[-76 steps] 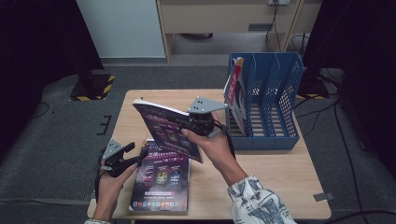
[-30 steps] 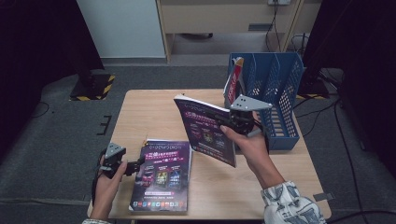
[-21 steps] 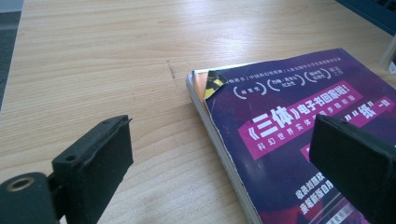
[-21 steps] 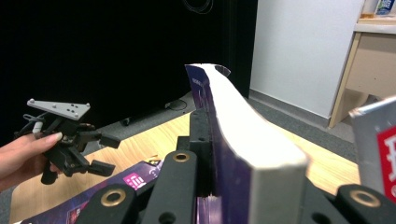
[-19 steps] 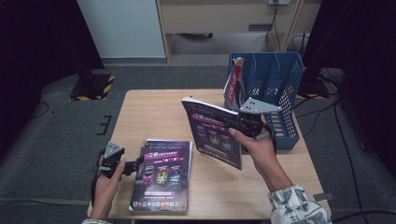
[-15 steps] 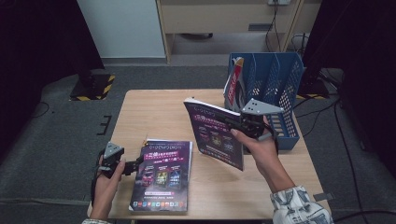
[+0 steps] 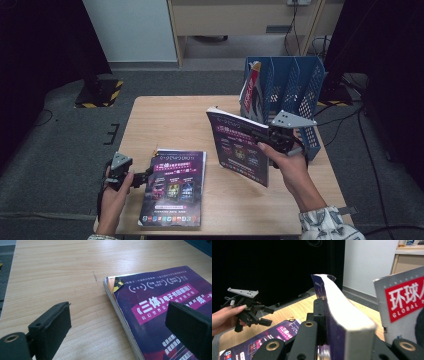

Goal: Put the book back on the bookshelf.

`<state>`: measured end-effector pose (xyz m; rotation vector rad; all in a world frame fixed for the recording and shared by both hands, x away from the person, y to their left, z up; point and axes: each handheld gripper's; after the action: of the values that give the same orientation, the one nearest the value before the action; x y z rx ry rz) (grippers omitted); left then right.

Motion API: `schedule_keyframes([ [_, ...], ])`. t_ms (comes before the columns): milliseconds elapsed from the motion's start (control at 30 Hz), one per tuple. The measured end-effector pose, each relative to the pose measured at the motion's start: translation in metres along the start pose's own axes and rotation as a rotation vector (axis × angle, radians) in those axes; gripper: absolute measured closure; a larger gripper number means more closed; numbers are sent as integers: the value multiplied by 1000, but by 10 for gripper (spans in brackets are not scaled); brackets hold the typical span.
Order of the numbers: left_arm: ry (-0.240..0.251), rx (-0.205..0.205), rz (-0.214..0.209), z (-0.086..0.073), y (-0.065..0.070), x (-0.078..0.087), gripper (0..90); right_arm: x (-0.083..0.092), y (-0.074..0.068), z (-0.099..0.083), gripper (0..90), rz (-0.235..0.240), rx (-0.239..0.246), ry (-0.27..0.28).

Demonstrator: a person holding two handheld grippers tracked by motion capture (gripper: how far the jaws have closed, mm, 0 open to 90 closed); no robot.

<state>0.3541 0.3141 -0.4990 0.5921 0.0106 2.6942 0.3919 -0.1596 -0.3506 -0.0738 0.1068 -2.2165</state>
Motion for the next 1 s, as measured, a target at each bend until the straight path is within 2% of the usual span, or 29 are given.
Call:
schedule_keyframes([
  [500,-3,-1,31,-1,-5,0,59,21,6,-4,826,-18,-9,4],
  [1000,-12,-11,67,-4,-8,0,59,47,17,-3,826,-60,-18,21],
])
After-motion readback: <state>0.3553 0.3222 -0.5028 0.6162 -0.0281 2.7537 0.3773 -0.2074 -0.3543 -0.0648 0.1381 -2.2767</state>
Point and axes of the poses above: each handheld gripper's, and its own axes: x roughly backward along the jaws, z roughly out of its top, y roughly to its right, and after that the axes turned 11 degrees about y, right-handed
